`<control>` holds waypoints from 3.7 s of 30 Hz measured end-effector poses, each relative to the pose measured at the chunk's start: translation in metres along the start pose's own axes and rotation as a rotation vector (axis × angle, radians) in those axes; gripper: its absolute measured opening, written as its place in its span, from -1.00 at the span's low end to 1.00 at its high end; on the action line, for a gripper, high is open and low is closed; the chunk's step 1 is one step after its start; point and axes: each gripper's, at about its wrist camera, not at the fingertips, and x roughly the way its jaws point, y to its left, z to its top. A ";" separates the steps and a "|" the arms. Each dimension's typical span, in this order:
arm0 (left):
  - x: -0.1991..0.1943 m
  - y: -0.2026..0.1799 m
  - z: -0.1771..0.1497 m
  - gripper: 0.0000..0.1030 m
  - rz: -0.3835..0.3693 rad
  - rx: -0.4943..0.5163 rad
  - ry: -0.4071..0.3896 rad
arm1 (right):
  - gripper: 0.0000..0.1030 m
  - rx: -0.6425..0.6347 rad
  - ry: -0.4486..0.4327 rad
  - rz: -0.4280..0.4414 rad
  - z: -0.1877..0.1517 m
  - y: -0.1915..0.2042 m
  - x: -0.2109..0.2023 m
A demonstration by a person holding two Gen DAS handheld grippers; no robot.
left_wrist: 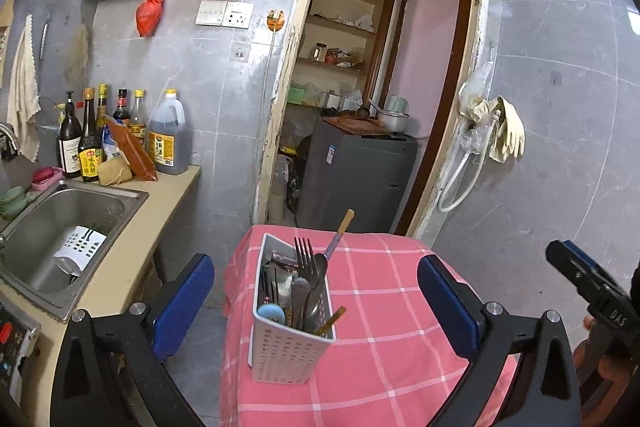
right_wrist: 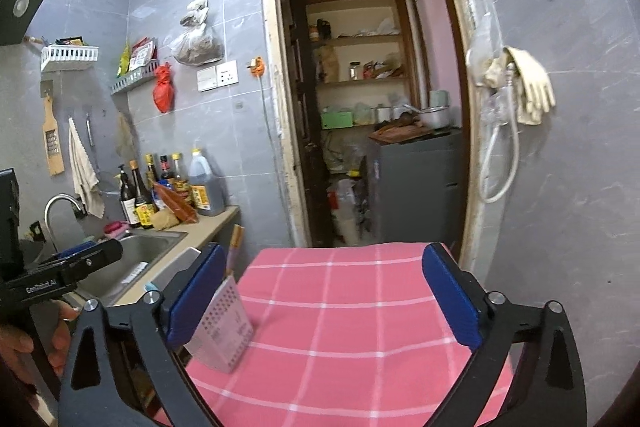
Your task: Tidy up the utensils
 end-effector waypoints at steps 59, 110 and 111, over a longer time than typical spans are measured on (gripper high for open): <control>-0.075 -0.035 -0.105 0.99 -0.010 0.096 -0.008 | 0.97 -0.017 0.044 -0.176 -0.094 -0.001 -0.102; -0.078 -0.042 -0.108 0.99 -0.015 0.112 -0.015 | 0.97 0.003 0.058 -0.189 -0.095 0.000 -0.105; -0.078 -0.042 -0.108 0.99 -0.015 0.113 -0.015 | 0.97 0.002 0.059 -0.189 -0.095 0.000 -0.105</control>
